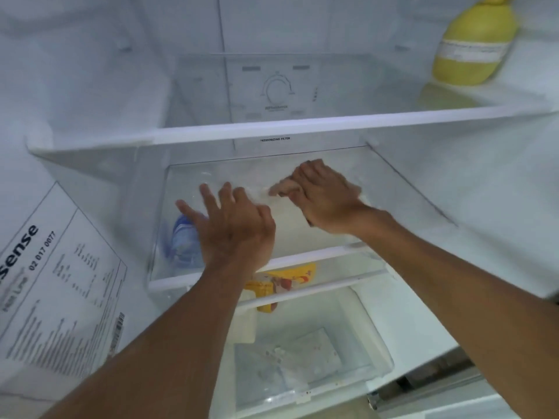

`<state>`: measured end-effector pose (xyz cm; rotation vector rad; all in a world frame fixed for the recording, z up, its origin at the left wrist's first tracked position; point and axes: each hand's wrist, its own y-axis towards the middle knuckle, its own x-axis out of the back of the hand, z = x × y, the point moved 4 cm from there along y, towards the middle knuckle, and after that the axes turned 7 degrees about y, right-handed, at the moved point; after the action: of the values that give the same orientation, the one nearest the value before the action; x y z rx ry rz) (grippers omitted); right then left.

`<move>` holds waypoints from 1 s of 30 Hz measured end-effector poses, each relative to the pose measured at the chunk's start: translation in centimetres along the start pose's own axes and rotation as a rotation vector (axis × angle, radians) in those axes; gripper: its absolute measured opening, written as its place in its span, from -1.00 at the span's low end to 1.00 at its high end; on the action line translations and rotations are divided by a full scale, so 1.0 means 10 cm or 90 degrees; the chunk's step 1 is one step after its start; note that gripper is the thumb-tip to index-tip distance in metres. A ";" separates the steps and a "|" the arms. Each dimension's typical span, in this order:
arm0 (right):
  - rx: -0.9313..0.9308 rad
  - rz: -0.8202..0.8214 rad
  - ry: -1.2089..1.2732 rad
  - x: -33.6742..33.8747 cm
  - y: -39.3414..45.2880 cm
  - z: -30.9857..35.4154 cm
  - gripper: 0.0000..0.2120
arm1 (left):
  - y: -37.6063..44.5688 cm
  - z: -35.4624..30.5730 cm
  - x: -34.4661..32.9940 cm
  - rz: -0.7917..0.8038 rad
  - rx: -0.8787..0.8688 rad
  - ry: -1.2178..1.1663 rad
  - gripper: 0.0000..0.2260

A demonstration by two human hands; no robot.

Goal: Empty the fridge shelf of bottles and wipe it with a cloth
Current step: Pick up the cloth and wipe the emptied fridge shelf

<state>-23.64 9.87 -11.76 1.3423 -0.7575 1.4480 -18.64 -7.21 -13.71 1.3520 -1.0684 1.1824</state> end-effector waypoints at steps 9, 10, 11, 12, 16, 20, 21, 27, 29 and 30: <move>-0.212 0.030 -0.006 -0.05 0.09 -0.52 -0.21 | 0.16 0.39 0.00 0.035 -0.040 -0.050 -0.49; -0.231 0.029 -0.001 -0.08 0.21 -0.43 -0.20 | 0.18 0.39 -0.02 0.042 -0.037 -0.064 -0.50; -0.201 0.050 0.003 -0.12 0.31 -0.32 -0.17 | 0.18 0.37 -0.02 0.045 -0.037 -0.068 -0.51; -0.155 0.064 0.015 -0.15 0.34 -0.15 -0.14 | 0.17 0.36 -0.02 0.041 -0.036 -0.066 -0.51; 0.041 0.063 0.017 -0.19 -0.23 0.26 -0.31 | 0.17 0.37 -0.01 0.031 -0.028 -0.071 -0.52; 0.069 0.069 -0.010 -0.10 -0.61 -0.08 -0.44 | 0.16 0.36 -0.02 0.037 -0.031 -0.055 -0.52; -0.017 0.056 0.012 -0.09 -0.43 -0.24 -0.43 | 0.17 0.36 -0.03 0.036 -0.033 -0.053 -0.52; -0.154 0.060 0.030 -0.32 0.76 -0.05 -0.08 | 0.17 0.35 -0.04 0.022 -0.039 -0.055 -0.52; -0.119 0.043 0.052 -0.36 0.78 0.22 -0.16 | 0.17 0.35 -0.04 0.023 -0.046 -0.049 -0.52; -0.097 0.045 0.044 -0.34 0.67 0.36 -0.19 | 0.17 0.35 -0.04 0.025 -0.048 -0.043 -0.51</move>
<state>-28.96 3.57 -13.24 1.1534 -0.8602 1.4540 -20.05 -10.85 -13.97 1.3256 -1.1804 1.1208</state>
